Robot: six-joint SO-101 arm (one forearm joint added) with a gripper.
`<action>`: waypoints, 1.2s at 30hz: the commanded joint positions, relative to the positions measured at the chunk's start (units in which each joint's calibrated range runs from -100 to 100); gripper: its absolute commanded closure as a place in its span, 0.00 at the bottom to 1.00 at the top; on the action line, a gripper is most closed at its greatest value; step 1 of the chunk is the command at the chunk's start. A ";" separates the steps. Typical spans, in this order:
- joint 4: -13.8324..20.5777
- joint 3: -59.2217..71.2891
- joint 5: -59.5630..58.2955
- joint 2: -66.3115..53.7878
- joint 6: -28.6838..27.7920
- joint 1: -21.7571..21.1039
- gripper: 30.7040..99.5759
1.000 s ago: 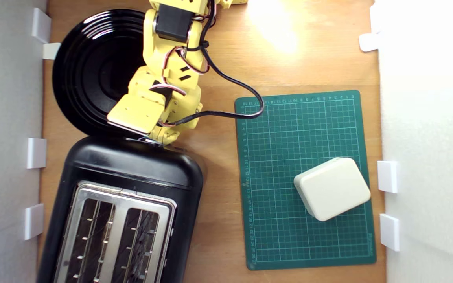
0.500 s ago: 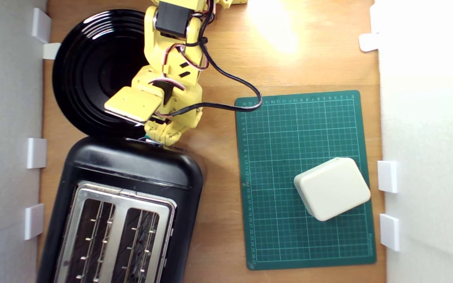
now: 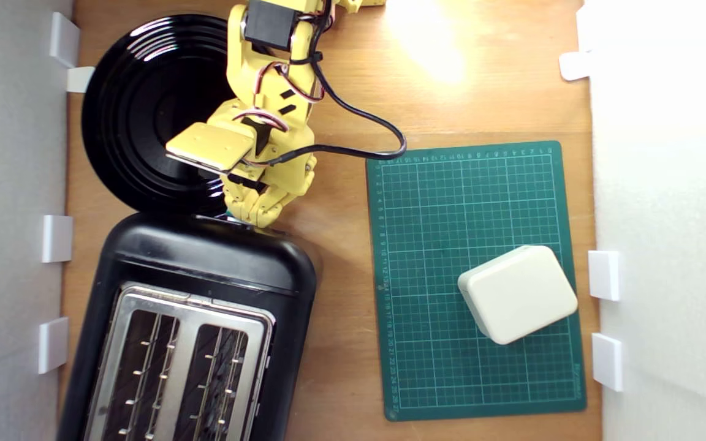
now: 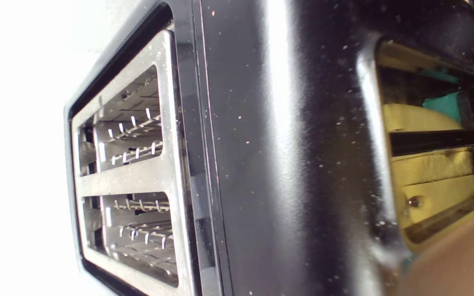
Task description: Start toaster
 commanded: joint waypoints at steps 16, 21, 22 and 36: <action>-0.78 12.30 -5.97 4.05 1.10 1.13 0.99; -0.88 11.39 -5.71 0.89 1.15 1.05 0.99; -0.88 11.21 -5.63 0.31 1.15 0.89 0.99; 1.94 -1.33 13.73 -0.28 1.10 1.05 0.99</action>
